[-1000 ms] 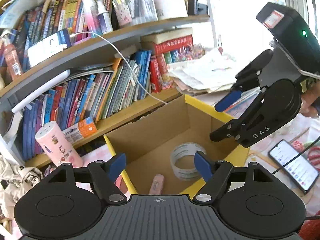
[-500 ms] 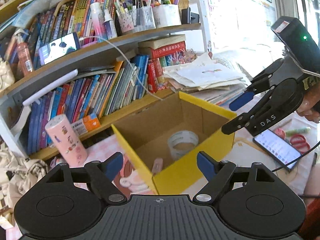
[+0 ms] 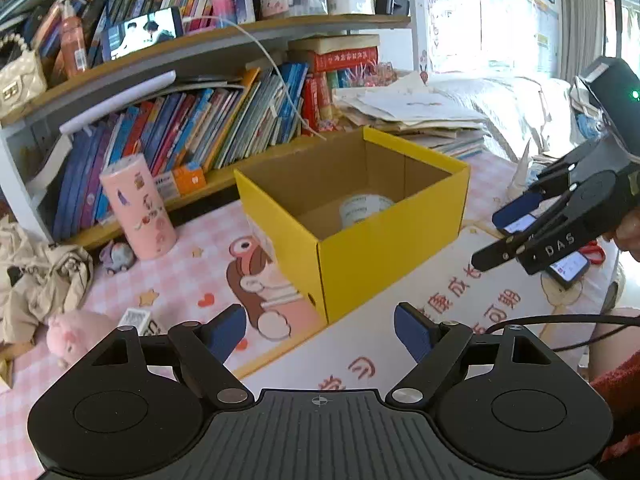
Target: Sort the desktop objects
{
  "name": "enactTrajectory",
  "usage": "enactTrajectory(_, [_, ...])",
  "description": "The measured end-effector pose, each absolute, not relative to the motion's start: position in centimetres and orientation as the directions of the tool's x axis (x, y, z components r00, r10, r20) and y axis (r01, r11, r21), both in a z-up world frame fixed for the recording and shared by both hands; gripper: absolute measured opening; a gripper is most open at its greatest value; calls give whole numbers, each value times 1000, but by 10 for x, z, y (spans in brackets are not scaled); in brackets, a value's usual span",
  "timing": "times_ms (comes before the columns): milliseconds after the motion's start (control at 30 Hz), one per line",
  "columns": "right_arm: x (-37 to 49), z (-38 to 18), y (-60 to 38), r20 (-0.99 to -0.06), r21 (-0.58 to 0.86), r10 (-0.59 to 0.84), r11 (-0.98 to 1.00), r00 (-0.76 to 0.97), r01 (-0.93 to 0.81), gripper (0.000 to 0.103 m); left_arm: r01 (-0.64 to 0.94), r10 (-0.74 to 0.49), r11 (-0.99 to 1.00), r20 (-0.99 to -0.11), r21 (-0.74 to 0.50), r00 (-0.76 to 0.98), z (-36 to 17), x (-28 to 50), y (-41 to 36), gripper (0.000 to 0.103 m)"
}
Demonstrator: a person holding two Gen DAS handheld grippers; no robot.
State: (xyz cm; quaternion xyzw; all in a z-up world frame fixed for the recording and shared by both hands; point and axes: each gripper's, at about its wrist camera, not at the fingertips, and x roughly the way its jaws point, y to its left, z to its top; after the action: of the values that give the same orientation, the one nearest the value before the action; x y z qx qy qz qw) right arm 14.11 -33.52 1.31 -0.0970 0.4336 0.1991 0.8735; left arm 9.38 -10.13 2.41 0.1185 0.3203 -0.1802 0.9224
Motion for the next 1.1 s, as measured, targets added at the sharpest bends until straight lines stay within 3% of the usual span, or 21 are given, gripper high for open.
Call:
enactTrajectory(433, [115,-18,-295,-831,50,244,928,500,-370,70,397,-250,914,-659,80,710,6,79,-71,84])
enactTrajectory(600, [108,-23,-282,-832,41,224,937,507,-347,75,378,-237,923,-669,72,705,-3,73,-59,89])
enactTrajectory(1100, [96,-36,-230,-852,-4,196,925,485,-381,83,342,-197,937,-704,69,682,-19,59,-24,91])
